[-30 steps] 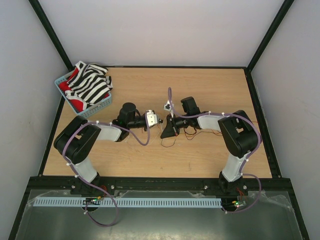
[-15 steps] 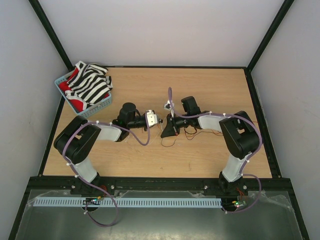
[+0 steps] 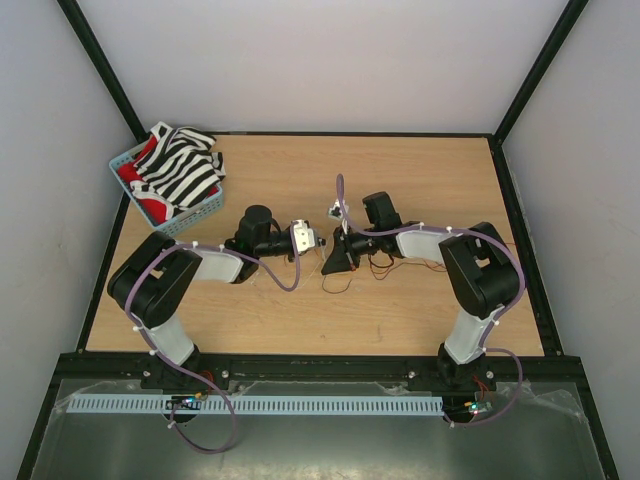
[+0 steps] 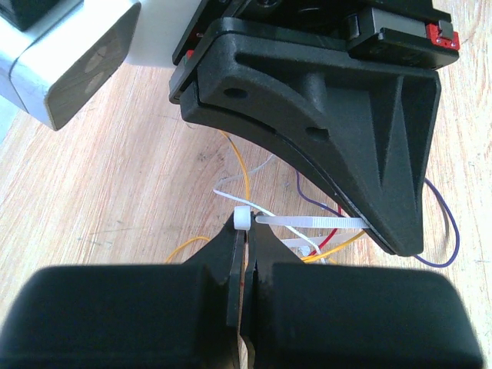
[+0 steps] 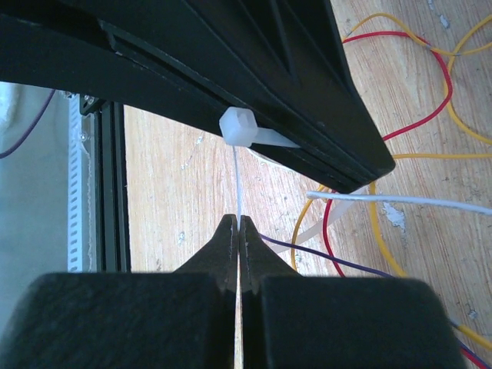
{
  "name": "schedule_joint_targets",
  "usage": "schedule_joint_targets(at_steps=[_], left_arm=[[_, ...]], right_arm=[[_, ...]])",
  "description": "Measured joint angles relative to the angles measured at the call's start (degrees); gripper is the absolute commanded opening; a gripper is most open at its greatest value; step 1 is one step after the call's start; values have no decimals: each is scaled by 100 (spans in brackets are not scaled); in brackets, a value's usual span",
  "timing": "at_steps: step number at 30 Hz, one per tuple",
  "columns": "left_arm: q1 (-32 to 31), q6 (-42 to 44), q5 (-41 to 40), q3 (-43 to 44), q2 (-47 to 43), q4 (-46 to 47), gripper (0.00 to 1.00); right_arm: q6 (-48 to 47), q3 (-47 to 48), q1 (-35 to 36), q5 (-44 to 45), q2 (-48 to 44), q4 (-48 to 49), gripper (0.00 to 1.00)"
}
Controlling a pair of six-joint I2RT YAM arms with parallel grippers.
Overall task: Zip-tie the wires
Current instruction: Tie the cable at the center of the board.
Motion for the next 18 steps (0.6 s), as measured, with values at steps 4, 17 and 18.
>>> schedule_joint_targets(at_steps=[4, 17, 18], left_arm=[[0, 2, 0, 0, 0, 2, 0], [-22, 33, -2, -61, 0, 85, 0], [-26, 42, -4, -66, 0, 90, 0]], right_arm=[[0, 4, -4, 13, 0, 0, 0], [107, 37, -70, 17, 0, 20, 0], [114, 37, -70, 17, 2, 17, 0]])
